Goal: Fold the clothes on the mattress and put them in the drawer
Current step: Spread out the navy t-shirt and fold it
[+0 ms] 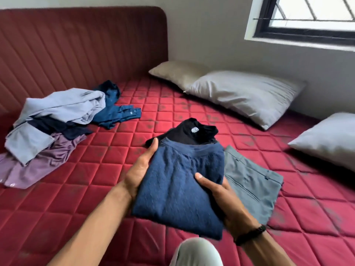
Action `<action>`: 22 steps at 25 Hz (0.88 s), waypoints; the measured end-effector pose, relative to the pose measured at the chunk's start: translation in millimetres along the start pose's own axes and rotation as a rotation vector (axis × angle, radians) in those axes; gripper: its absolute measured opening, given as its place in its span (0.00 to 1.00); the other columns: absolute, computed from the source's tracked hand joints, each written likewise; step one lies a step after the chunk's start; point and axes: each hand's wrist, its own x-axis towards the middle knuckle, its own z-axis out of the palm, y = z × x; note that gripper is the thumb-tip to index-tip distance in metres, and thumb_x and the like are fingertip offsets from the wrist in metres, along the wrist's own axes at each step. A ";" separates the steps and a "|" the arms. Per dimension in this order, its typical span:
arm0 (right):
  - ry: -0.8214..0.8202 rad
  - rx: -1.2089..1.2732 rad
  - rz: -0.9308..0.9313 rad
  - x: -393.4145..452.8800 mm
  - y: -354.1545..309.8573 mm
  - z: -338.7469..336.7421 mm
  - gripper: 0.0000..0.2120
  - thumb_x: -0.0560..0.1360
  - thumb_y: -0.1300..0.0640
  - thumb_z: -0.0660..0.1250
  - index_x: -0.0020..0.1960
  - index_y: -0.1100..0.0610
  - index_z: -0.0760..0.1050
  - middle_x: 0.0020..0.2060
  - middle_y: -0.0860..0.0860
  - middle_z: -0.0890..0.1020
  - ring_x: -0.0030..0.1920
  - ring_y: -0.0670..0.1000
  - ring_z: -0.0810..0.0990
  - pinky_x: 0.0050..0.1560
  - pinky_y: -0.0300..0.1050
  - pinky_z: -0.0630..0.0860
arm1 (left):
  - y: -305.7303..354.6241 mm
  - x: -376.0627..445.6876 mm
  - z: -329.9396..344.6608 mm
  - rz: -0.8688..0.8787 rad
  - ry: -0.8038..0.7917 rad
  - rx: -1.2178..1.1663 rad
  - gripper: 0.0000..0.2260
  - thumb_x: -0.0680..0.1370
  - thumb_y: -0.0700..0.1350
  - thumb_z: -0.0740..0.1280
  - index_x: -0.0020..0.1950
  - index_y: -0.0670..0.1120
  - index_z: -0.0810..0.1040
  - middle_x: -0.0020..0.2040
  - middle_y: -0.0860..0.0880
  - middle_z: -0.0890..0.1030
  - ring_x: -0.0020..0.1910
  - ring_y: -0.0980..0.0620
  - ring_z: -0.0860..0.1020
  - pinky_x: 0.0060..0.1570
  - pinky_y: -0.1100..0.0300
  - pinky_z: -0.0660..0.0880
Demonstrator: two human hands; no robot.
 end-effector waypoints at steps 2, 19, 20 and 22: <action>0.020 -0.002 -0.090 42.9 -18.1 0.6 0.19 0.78 0.62 0.71 0.68 0.61 0.77 0.60 0.59 0.85 0.63 0.63 0.81 0.65 0.61 0.78 | 39.3 23.0 -0.4 0.017 0.074 0.212 0.32 0.81 0.65 0.61 0.72 0.41 0.77 0.70 0.39 0.78 0.71 0.41 0.76 0.70 0.46 0.73; 0.281 -0.084 -0.315 308.0 51.2 -37.8 0.32 0.74 0.58 0.78 0.74 0.56 0.68 0.65 0.54 0.82 0.65 0.55 0.82 0.66 0.57 0.78 | 35.2 181.4 -203.4 0.378 0.790 0.065 0.07 0.79 0.34 0.71 0.43 0.44 0.79 0.31 0.51 0.83 0.27 0.57 0.82 0.29 0.64 0.79; 0.340 -0.076 -0.328 303.8 52.2 -33.5 0.31 0.74 0.56 0.78 0.73 0.56 0.69 0.64 0.53 0.83 0.64 0.54 0.82 0.66 0.58 0.78 | 26.6 174.7 -212.1 0.406 0.853 0.190 0.08 0.79 0.35 0.71 0.42 0.46 0.79 0.31 0.50 0.83 0.27 0.56 0.82 0.30 0.62 0.81; 0.487 -0.101 -0.352 290.9 58.0 -24.0 0.34 0.70 0.47 0.79 0.71 0.54 0.71 0.62 0.52 0.84 0.62 0.52 0.83 0.67 0.59 0.78 | 4.5 152.3 -234.2 0.470 0.953 0.565 0.10 0.79 0.38 0.71 0.39 0.48 0.80 0.30 0.51 0.82 0.30 0.53 0.84 0.36 0.56 0.83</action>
